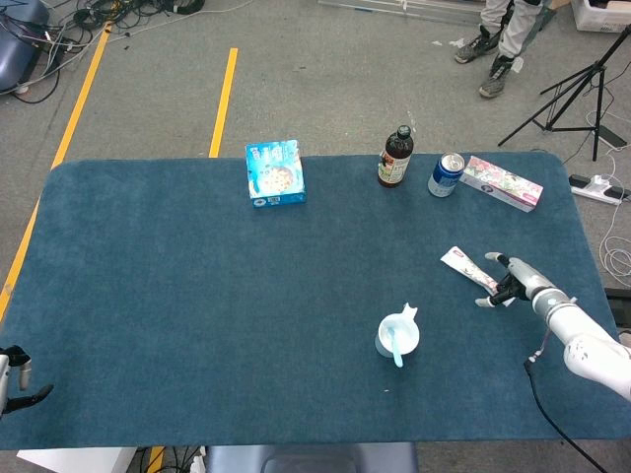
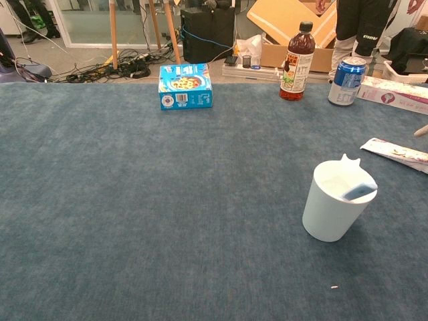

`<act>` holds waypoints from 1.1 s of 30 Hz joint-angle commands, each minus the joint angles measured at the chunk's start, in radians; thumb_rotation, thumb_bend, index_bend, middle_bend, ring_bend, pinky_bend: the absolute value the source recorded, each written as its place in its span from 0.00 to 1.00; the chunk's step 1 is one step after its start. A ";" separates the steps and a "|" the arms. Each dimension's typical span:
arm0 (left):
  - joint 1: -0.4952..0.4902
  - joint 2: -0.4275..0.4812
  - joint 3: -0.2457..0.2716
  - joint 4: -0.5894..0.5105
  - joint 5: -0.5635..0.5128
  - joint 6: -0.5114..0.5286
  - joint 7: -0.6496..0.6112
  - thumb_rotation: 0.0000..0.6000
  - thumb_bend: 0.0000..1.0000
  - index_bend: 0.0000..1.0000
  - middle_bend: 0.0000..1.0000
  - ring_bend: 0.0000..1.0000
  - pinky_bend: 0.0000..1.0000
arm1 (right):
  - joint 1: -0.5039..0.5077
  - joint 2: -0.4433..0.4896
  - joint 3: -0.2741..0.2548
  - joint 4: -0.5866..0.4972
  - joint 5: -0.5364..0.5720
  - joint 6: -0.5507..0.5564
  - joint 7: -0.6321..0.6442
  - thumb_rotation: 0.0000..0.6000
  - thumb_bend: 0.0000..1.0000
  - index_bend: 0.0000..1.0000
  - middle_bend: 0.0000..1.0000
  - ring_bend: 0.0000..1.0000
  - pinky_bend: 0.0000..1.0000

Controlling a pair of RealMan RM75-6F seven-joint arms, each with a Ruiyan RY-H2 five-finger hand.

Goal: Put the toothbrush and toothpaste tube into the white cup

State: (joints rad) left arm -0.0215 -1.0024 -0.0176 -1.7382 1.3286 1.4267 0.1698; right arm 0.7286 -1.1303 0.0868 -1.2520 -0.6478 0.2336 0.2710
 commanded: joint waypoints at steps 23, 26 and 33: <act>-0.001 0.002 -0.001 0.001 -0.001 -0.002 -0.007 1.00 0.00 0.81 0.54 0.43 0.39 | 0.016 -0.036 -0.001 -0.031 -0.107 -0.087 0.063 1.00 0.00 0.05 1.00 1.00 1.00; -0.001 0.002 -0.001 0.001 -0.002 -0.002 -0.007 1.00 0.00 0.81 0.54 0.43 0.39 | 0.006 -0.030 0.015 -0.050 -0.132 -0.102 0.069 1.00 0.00 0.05 1.00 1.00 1.00; 0.000 0.003 -0.002 0.001 -0.002 -0.001 -0.009 1.00 0.00 0.81 0.54 0.43 0.39 | -0.027 -0.019 0.064 -0.086 -0.194 -0.133 0.081 1.00 0.00 0.05 1.00 1.00 1.00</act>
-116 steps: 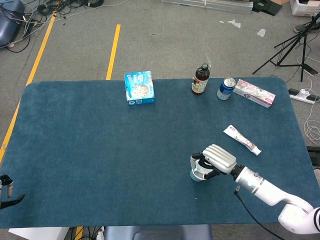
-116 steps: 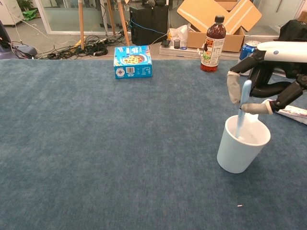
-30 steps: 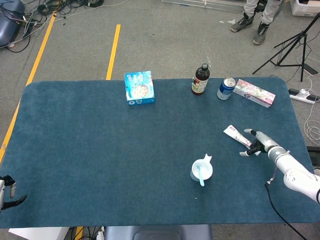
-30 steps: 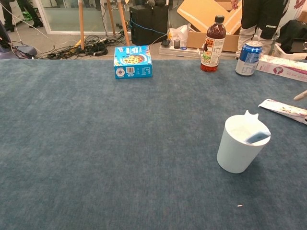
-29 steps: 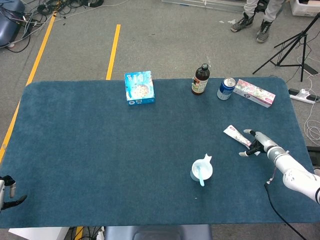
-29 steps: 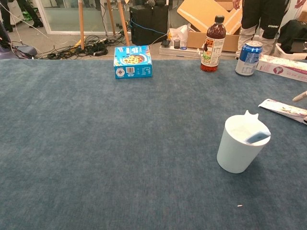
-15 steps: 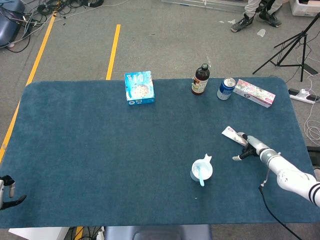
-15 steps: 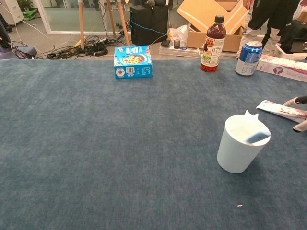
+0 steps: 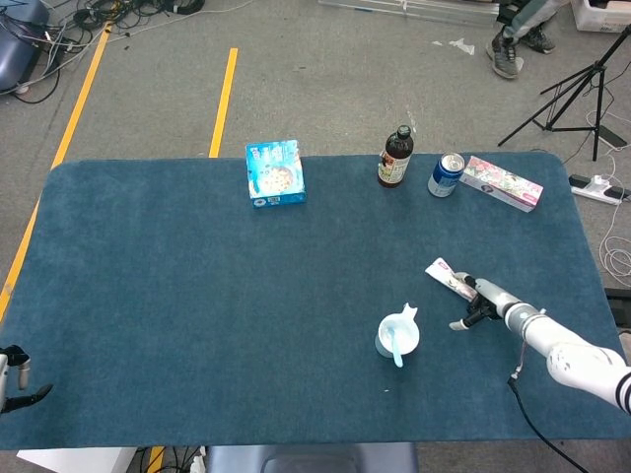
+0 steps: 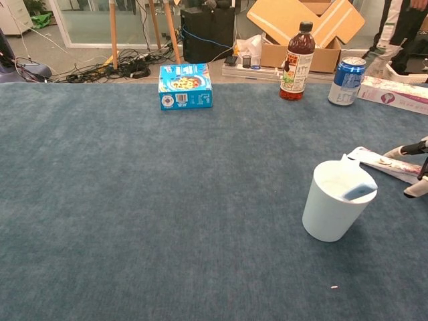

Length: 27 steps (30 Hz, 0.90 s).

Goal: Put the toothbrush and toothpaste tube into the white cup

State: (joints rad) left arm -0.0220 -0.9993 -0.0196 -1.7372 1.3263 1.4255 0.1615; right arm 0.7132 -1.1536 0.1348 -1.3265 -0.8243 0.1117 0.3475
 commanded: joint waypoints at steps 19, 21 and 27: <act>-0.001 0.000 0.001 0.000 -0.001 -0.002 0.002 1.00 0.00 0.81 0.54 0.43 0.39 | -0.160 0.091 0.155 -0.140 -0.179 0.051 0.005 1.00 0.00 0.05 1.00 1.00 1.00; -0.001 -0.001 0.001 -0.001 0.000 -0.002 0.004 1.00 0.00 0.81 0.54 0.43 0.39 | -0.191 0.122 0.174 -0.173 -0.199 0.068 0.020 1.00 0.00 0.05 1.00 1.00 1.00; -0.003 -0.005 0.001 0.000 -0.004 -0.005 0.013 1.00 0.00 0.81 0.54 0.43 0.39 | -0.293 0.205 0.219 -0.274 -0.308 0.085 0.057 1.00 0.00 0.05 1.00 1.00 1.00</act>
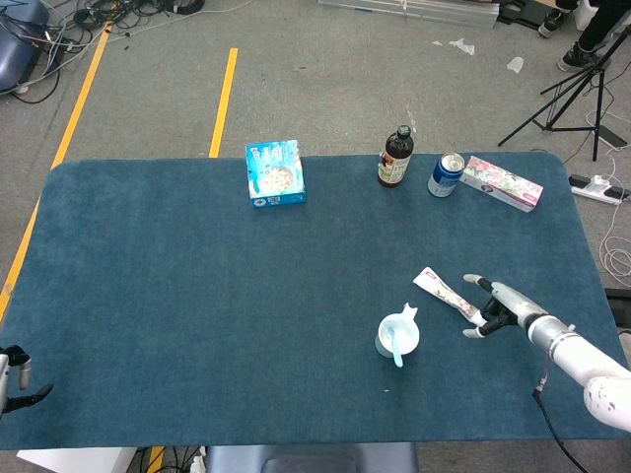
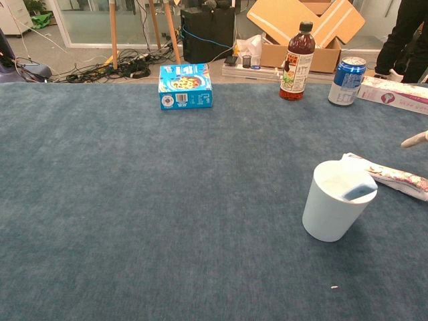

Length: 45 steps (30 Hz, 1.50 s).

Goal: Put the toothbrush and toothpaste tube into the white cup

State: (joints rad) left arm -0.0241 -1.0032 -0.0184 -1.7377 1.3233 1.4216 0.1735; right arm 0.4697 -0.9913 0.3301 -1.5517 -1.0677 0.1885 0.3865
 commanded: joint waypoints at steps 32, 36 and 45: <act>-0.005 0.002 0.006 -0.001 0.001 -0.015 -0.008 1.00 0.00 0.81 0.54 0.43 0.39 | -0.109 0.021 -0.217 -0.107 -0.375 0.441 -0.870 1.00 0.85 0.13 0.99 1.00 1.00; -0.005 0.002 0.006 -0.001 0.002 -0.015 -0.008 1.00 0.00 0.81 0.54 0.43 0.39 | -0.097 0.005 -0.242 -0.126 -0.334 0.457 -0.937 1.00 0.86 0.14 0.99 1.00 1.00; -0.004 0.005 0.007 -0.005 0.006 -0.012 -0.014 1.00 0.00 0.81 0.54 0.43 0.39 | -0.059 -0.031 -0.294 -0.136 -0.306 0.482 -0.992 1.00 0.86 0.15 0.99 1.00 1.00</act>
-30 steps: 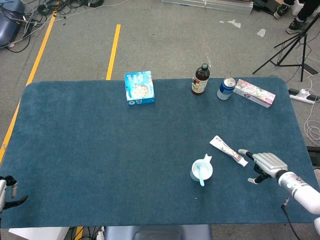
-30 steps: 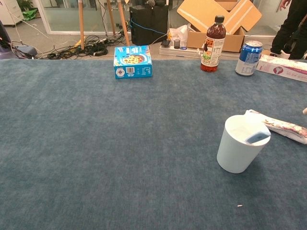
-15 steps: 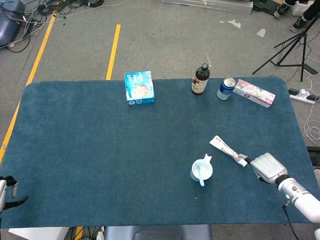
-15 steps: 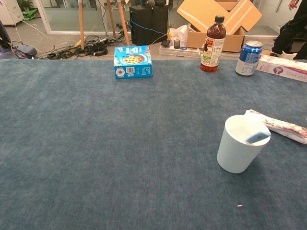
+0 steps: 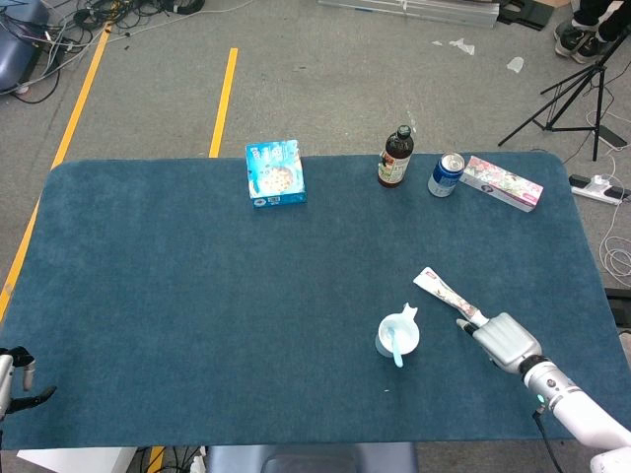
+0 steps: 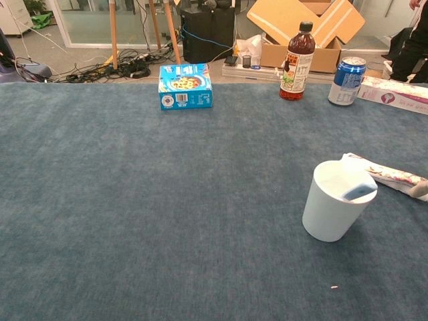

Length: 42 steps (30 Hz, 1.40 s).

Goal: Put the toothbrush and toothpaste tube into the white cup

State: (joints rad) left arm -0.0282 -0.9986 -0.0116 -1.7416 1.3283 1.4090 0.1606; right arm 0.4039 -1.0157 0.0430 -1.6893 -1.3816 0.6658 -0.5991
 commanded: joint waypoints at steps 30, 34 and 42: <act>0.000 0.004 0.002 -0.004 0.005 0.000 -0.007 1.00 0.00 0.81 0.54 0.43 0.39 | 0.151 -0.080 -0.056 0.159 0.376 0.050 -0.083 1.00 0.86 0.16 0.99 1.00 1.00; -0.001 0.004 0.002 -0.003 0.003 -0.002 -0.006 1.00 0.00 0.81 0.54 0.43 0.39 | 0.156 -0.071 -0.062 0.151 0.377 0.058 -0.052 1.00 0.86 0.16 0.99 1.00 1.00; -0.001 0.003 0.003 -0.003 0.000 -0.005 -0.001 1.00 0.00 0.81 0.54 0.43 0.39 | 0.150 -0.035 -0.078 0.102 0.294 0.090 0.022 1.00 0.86 0.17 0.99 1.00 1.00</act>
State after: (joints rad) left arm -0.0297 -0.9960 -0.0088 -1.7449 1.3283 1.4036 0.1594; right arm 0.5558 -1.0599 -0.0304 -1.5747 -1.0710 0.7467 -0.5908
